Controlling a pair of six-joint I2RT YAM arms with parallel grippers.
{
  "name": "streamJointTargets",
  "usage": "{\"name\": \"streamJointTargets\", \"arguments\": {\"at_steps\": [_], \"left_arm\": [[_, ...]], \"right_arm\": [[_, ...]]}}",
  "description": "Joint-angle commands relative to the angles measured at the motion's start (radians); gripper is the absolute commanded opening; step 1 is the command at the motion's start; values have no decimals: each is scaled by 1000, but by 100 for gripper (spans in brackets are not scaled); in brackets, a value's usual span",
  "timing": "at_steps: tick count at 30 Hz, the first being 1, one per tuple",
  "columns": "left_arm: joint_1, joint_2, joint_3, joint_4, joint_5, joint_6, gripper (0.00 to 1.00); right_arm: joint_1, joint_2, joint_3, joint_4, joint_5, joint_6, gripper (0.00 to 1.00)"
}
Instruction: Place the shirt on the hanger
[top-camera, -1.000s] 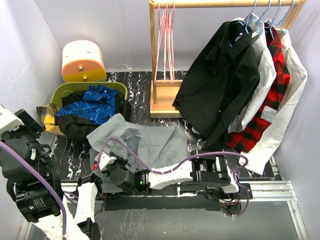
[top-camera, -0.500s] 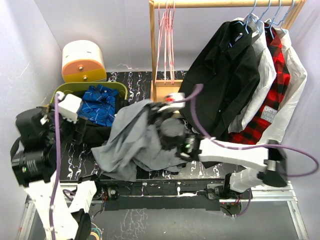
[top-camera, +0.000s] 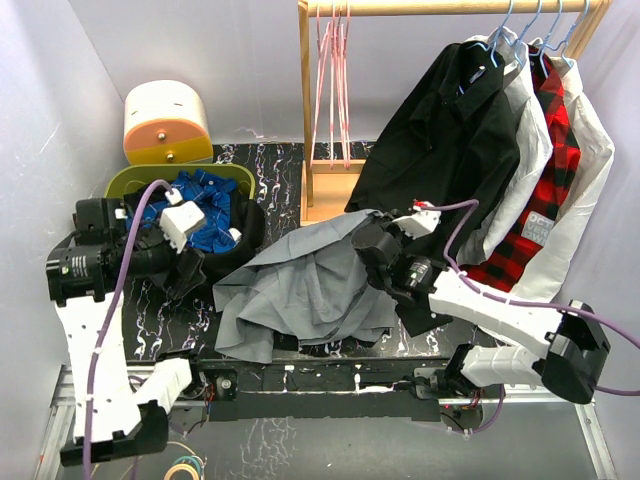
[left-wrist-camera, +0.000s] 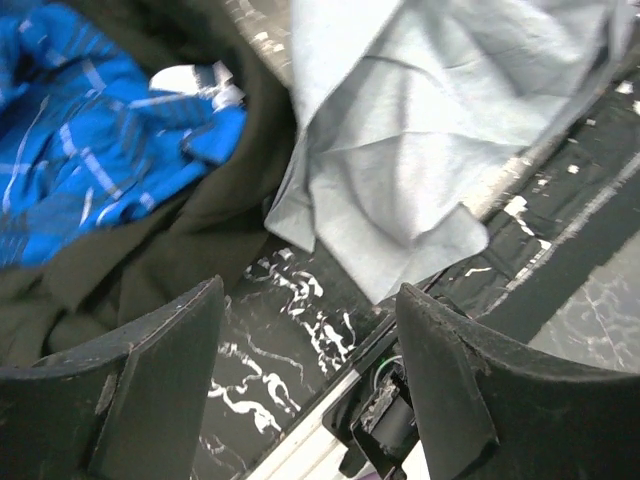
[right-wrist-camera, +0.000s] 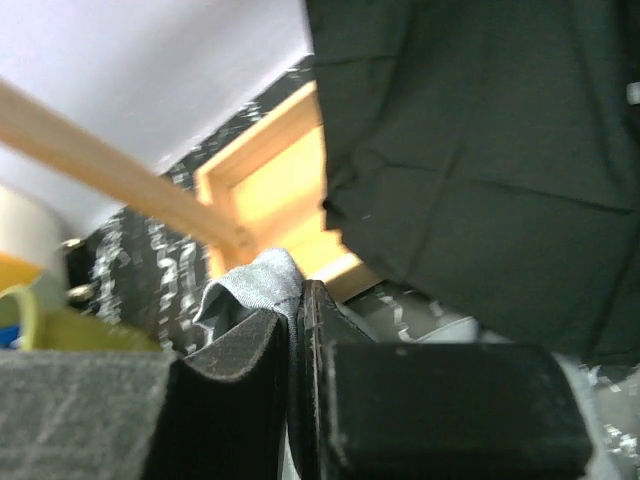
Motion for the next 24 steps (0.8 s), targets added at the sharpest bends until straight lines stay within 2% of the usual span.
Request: {"name": "streamJointTargets", "arguments": {"at_steps": [1, 4, 6, 7, 8, 10, 11, 16, 21, 24], "left_arm": [[-174, 74, 37, -20, 66, -41, 68], [-327, 113, 34, -18, -76, -61, 69], [-419, 145, 28, -18, -169, -64, 77], [-468, 160, 25, -18, -201, -69, 80], [-517, 174, 24, -18, -223, -76, 82], [-630, 201, 25, -17, -255, -101, 83], [-701, 215, 22, -17, -279, -125, 85], [-1099, 274, -37, 15, -487, -221, 94], [-1285, 304, -105, 83, -575, -221, 97], [-1339, 309, -181, 196, -663, -217, 97]], "right_arm": [[-133, 64, -6, -89, -57, 169, 8], [-218, 159, 31, -85, -137, 151, 8], [-253, 216, 46, -49, -197, 108, 11], [-264, 227, 37, 12, -230, 58, 23], [-277, 230, 17, 93, -281, -13, 44], [-318, 230, -27, 283, -432, -155, 93], [-338, 233, -39, 335, -497, -198, 98], [-445, 217, -39, 361, -745, -259, 98], [-472, 66, -52, 327, -882, -293, 98], [-473, -64, -13, 260, -923, -333, 98]]}}
